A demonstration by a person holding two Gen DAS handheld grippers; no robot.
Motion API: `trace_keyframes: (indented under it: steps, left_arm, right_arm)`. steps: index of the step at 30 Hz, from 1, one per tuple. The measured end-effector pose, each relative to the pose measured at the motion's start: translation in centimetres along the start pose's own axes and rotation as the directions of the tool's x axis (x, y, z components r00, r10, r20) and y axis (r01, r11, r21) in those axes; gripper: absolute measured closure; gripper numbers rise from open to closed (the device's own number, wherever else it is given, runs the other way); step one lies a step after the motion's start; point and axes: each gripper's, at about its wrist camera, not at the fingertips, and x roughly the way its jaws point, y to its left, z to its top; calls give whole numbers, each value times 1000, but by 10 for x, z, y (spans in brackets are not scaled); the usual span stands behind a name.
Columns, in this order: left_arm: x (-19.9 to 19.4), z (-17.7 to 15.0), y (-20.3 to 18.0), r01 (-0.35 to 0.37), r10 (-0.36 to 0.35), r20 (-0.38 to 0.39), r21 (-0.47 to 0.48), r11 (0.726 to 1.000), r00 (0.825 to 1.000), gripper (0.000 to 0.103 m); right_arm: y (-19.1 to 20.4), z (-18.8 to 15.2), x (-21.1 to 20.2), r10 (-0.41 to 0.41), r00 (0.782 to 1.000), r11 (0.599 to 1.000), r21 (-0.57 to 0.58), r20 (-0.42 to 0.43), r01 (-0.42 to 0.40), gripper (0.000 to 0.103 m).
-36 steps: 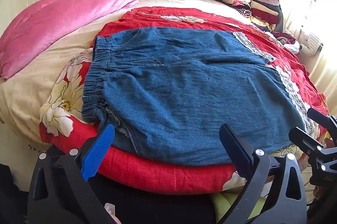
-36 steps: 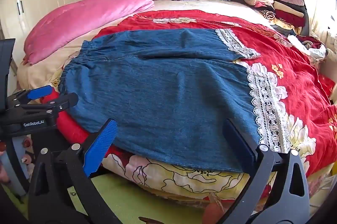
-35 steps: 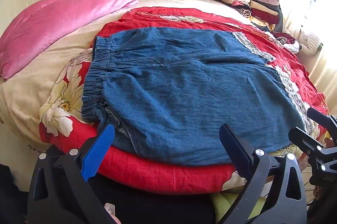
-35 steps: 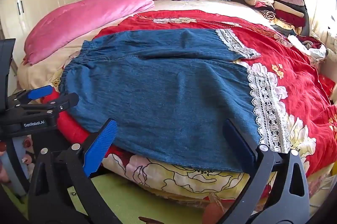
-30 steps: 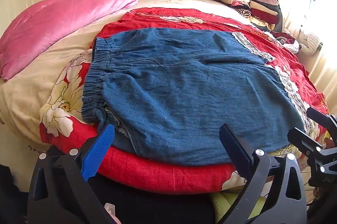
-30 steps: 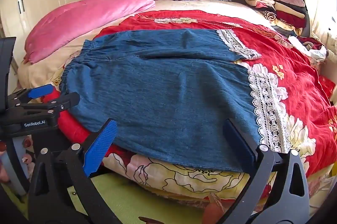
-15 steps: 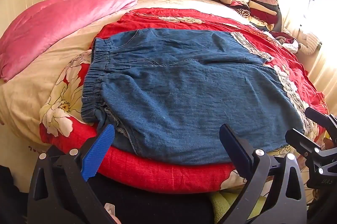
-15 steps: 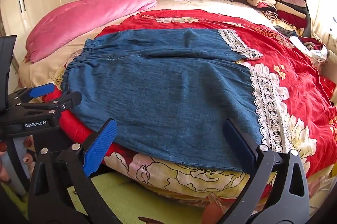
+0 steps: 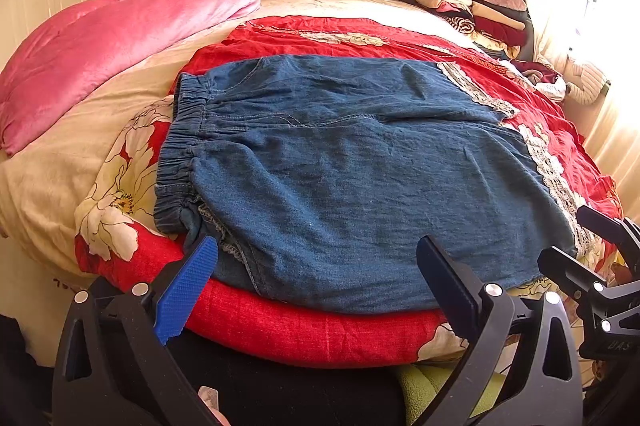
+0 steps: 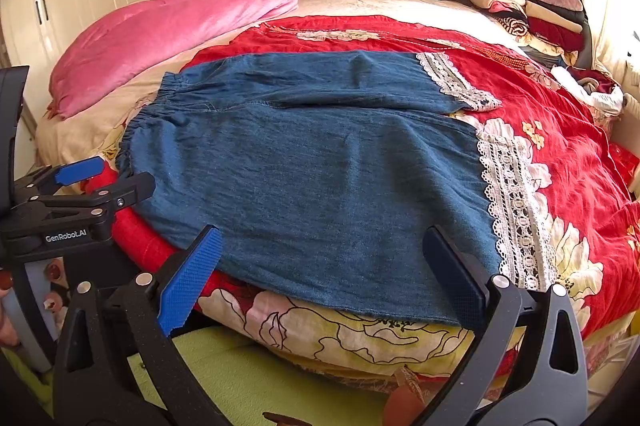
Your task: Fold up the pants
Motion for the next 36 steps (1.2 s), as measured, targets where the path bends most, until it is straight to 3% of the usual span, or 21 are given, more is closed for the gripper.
trace_keyframes:
  steps: [36]
  left_arm:
    - [-1,2,2,-1,1,2,-3,1000,1000,4]
  right_arm:
    - [-1,-2,1,4,1000,1000,0,-7,-4,8]
